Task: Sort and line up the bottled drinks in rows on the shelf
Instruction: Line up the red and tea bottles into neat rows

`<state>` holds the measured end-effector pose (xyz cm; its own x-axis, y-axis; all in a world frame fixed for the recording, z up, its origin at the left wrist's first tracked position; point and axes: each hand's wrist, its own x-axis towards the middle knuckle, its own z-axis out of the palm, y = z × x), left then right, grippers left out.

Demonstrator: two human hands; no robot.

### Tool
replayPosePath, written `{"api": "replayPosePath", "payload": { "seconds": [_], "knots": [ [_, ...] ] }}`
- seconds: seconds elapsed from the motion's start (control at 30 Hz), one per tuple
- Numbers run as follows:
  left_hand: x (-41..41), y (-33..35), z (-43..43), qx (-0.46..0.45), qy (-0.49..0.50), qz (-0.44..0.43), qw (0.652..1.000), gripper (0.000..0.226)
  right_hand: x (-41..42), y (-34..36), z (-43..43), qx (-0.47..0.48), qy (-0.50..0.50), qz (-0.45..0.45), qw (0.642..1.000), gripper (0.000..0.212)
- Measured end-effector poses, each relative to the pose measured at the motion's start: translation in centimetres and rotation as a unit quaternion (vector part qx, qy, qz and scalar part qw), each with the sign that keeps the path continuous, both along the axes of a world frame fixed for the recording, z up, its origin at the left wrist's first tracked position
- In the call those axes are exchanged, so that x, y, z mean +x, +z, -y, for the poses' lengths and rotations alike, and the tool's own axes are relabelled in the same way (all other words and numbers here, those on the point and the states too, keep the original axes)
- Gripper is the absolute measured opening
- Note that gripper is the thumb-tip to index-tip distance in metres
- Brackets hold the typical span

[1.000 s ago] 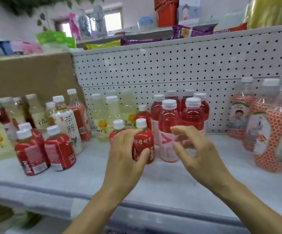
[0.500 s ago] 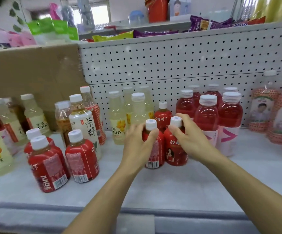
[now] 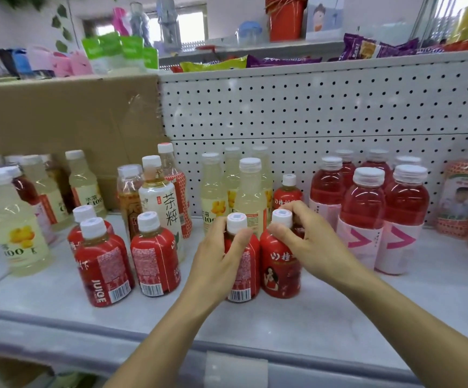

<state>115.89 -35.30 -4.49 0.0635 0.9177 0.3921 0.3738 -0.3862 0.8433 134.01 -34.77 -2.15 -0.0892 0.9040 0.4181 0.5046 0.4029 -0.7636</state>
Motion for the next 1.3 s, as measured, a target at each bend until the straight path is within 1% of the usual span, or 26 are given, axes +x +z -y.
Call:
{"api": "replayPosePath", "payload": {
  "seconds": [0.1, 0.2, 0.3, 0.33, 0.4, 0.47, 0.5, 0.57, 0.63, 0.7, 0.77, 0.83, 0.97, 1.13, 1.23, 1.27, 1.3],
  "knots": [
    [-0.7, 0.1, 0.5, 0.006, 0.012, -0.009, 1.0, 0.026, -0.3, 0.4, 0.0, -0.004, 0.019, 0.003, 1.0, 0.014],
    [-1.1, 0.2, 0.8, 0.008, 0.011, -0.006, 1.0, 0.022, -0.5, 0.5, -0.1, 0.004, 0.025, 0.021, 0.999, 0.018],
    [-1.3, 0.3, 0.7, 0.002, 0.018, 0.004, 1.0, 0.028, -0.6, 0.7, -0.3, -0.009, 0.041, 0.033, 0.999, 0.021],
    [-1.4, 0.3, 0.7, -0.003, 0.014, 0.005, 1.0, 0.03, -0.5, 1.0, -0.3, -0.017, 0.051, 0.024, 0.998, 0.023],
    [-1.5, 0.6, 0.7, -0.013, 0.007, 0.001, 1.0, 0.032, -0.3, 1.9, -0.7, -0.021, 0.064, -0.01, 0.998, 0.034],
    [-1.6, 1.2, 0.6, -0.019, 0.005, -0.009, 1.0, 0.036, 0.1, 3.3, -1.8, -0.001, 0.045, -0.031, 0.999, 0.037],
    [-1.7, 1.7, 0.5, -0.018, 0.001, -0.014, 1.0, 0.037, 0.2, 4.1, -2.5, 0.016, 0.026, -0.026, 0.999, 0.036],
    [-2.0, 3.0, 0.2, -0.011, -0.009, -0.021, 1.0, 0.036, 0.1, 6.0, -4.0, 0.031, 0.002, 0.003, 0.999, 0.042],
    [-2.4, 4.5, -0.3, -0.006, -0.021, -0.047, 0.999, 0.041, -0.4, 7.5, -5.5, 0.005, 0.01, 0.044, 0.999, 0.049],
    [-2.7, 5.6, -0.6, -0.026, -0.038, -0.107, 0.993, 0.048, -1.1, 8.5, -6.6, -0.03, 0.027, 0.088, 0.995, 0.054],
    [-2.9, 5.8, -0.7, -0.053, -0.055, -0.159, 0.984, 0.046, -1.9, 8.8, -7.2, -0.045, 0.036, 0.118, 0.991, 0.05],
    [-3.0, 5.4, -0.7, -0.058, -0.055, -0.18, 0.98, 0.041, -2.4, 8.6, -8.0, -0.04, 0.038, 0.13, 0.99, 0.04],
    [-3.0, 4.8, -0.7, -0.06, -0.057, -0.156, 0.984, 0.026, -2.9, 8.1, -9.2, -0.021, 0.046, 0.126, 0.991, 0.034],
    [-3.1, 4.6, -0.8, -0.053, -0.052, -0.15, 0.986, 0.025, -3.9, 7.5, -11.2, 0.006, 0.034, 0.119, 0.992, 0.037],
    [-3.1, 4.3, -0.7, -0.048, -0.051, -0.135, 0.988, 0.027, -3.2, 8.1, -11.6, -0.045, 0.049, 0.119, 0.991, 0.045],
    [-3.1, 4.2, -0.6, -0.05, -0.052, -0.126, 0.989, 0.028, -2.6, 8.5, -11.6, -0.068, 0.053, 0.121, 0.989, 0.051],
    [-3.1, 4.1, -0.6, -0.054, -0.053, -0.115, 0.991, 0.029, -1.9, 8.7, -11.6, -0.086, 0.044, 0.141, 0.985, 0.057]
  ]
}}
